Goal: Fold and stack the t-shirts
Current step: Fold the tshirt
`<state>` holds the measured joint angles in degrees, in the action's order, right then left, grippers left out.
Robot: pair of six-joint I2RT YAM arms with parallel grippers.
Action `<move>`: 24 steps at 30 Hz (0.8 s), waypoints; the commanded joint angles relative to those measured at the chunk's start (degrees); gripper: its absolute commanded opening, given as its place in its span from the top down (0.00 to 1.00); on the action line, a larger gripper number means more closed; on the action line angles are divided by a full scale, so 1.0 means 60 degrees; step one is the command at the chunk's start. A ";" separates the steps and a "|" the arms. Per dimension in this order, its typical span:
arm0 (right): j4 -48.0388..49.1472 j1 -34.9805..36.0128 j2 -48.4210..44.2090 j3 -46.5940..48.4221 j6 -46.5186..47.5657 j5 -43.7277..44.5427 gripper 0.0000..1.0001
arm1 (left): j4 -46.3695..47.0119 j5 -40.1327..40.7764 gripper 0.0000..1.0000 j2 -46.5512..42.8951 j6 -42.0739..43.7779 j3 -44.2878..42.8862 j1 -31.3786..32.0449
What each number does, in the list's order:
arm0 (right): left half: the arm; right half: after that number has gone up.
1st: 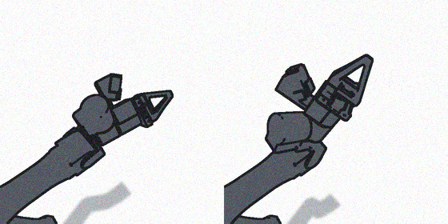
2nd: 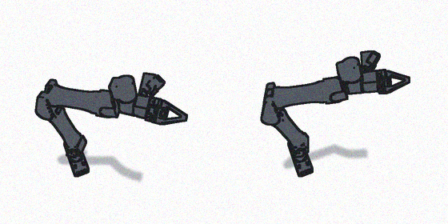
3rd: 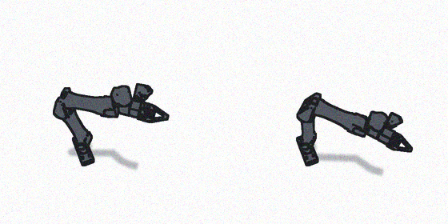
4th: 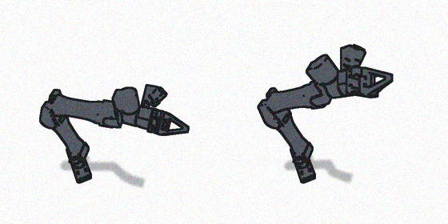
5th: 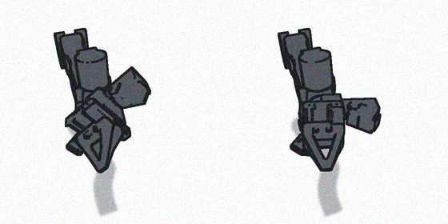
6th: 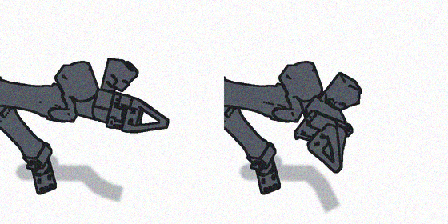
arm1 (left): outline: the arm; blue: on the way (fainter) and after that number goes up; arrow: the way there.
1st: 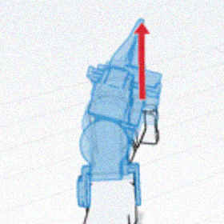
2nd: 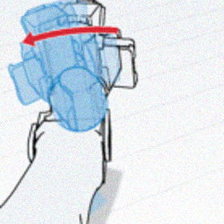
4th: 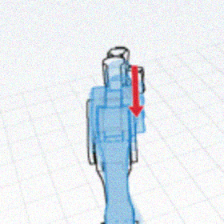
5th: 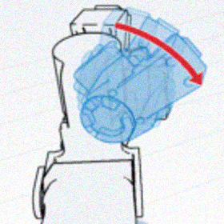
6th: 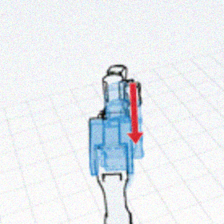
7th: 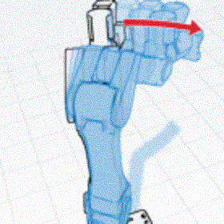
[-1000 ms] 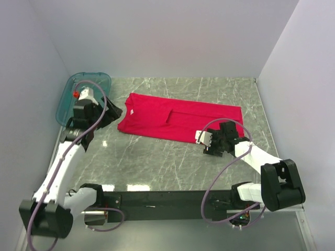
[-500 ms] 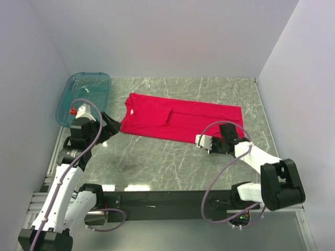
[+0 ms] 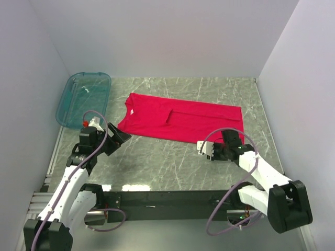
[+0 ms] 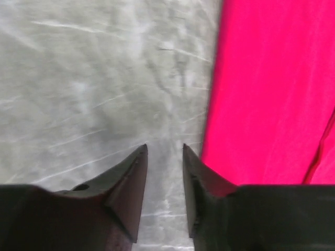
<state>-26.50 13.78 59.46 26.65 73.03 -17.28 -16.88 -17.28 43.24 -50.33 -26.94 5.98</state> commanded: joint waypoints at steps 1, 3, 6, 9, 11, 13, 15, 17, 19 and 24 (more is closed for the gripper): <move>0.1646 0.0076 0.0851 0.0039 -0.1170 0.0695 0.59 | 0.0603 -0.0358 0.08 -0.0264 -0.0314 0.0008 -0.0015; 0.2233 0.0091 0.1498 0.0229 -0.1594 0.1221 0.55 | 0.0471 -0.0256 0.08 -0.0380 -0.0241 -0.0036 -0.0015; 0.2731 0.0105 0.2495 0.0537 -0.1859 0.1589 0.54 | 0.0207 -0.0139 0.08 -0.0542 -0.0139 -0.0124 -0.0015; 0.3082 0.0193 0.2994 0.0640 -0.1918 0.1765 0.56 | 0.0031 -0.0079 0.08 -0.0630 -0.0065 -0.0139 0.0000; 0.3113 0.0223 0.3272 0.0728 -0.1919 0.1971 0.65 | -0.0013 -0.0065 0.08 -0.0674 -0.0065 -0.0139 0.0000; 0.2939 0.0223 0.3346 0.0801 -0.1860 0.1841 0.79 | -0.0028 -0.0094 0.08 -0.0718 -0.0065 -0.0095 -0.0015; 0.2529 0.0223 0.3186 0.0729 -0.1569 0.1607 0.97 | -0.0057 -0.0094 0.08 -0.0776 -0.0050 -0.0081 -0.0015; 0.1974 0.0237 0.2704 0.0524 -0.1305 0.1066 1.00 | -0.0072 -0.0094 0.08 -0.0835 -0.0021 -0.0037 0.0000; 0.1344 0.0252 0.2149 0.0436 -0.0778 0.0611 1.00 | -0.0086 -0.0094 0.08 -0.0879 -0.0035 0.0022 0.0000; -0.0897 0.0676 0.0829 0.0245 0.0291 -0.0604 1.00 | 0.0089 -0.0211 0.08 -0.0879 -0.0137 0.0197 -0.0015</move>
<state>-20.40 15.94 68.71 29.08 69.69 -14.48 -17.91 -17.76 38.72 -50.89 -26.46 5.98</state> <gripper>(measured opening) 0.010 0.922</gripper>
